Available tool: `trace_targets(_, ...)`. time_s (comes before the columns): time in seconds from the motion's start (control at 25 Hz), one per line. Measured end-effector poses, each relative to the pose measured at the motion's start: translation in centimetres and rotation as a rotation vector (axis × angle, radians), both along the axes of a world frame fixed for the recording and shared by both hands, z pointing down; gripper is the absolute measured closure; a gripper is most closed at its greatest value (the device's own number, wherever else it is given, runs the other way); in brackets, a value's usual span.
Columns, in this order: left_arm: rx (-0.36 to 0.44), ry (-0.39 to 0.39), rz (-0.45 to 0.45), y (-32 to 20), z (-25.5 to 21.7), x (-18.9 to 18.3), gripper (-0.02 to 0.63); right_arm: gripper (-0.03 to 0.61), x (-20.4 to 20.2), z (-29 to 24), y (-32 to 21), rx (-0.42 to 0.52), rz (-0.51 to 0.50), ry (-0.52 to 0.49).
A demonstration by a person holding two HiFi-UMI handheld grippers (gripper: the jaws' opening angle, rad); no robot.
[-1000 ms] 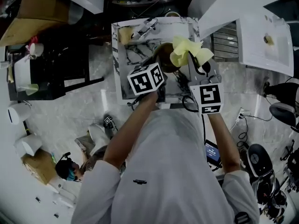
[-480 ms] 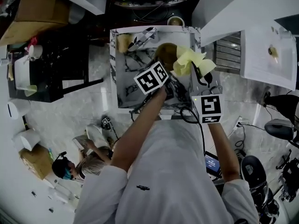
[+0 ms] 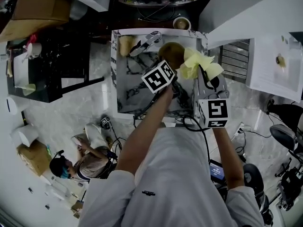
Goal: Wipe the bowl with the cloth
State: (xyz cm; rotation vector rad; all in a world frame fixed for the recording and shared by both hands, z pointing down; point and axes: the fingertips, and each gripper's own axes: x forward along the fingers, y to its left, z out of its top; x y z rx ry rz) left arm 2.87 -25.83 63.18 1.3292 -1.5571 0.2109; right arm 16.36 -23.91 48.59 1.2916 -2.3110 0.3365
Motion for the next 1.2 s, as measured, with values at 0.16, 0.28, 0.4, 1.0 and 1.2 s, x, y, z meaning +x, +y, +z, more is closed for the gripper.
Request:
trace_targets(0.16,-0.018,-0.01,-0.005,-0.9,1.1,0.2,0.595,0.555,-0.1,0.5,-0.3,-0.005,-0.02,0.006)
trace_targets(0.28,-0.022,-0.02,-0.004,-1.7,1.7,0.2,0.594,0.555,-0.1,0.6,-0.7,-0.002,-0.033,0.012)
trace_targets(0.4,-0.026,-0.029,0.009,-2.2,2.1,0.3,0.592,0.555,0.2,0.9,-0.9,-0.007,-0.024,0.008)
trace_targets(1.0,0.007,0.042,0.002,-5.2,2.3,1.4,0.464,0.555,0.0,1.8,-1.2,-0.032,-0.021,0.006)
trace_targets(1.2,0.016,0.049,0.029,-4.6,1.9,1.4,0.389,0.555,0.1,1.8,-1.6,-0.023,-0.005,0.011)
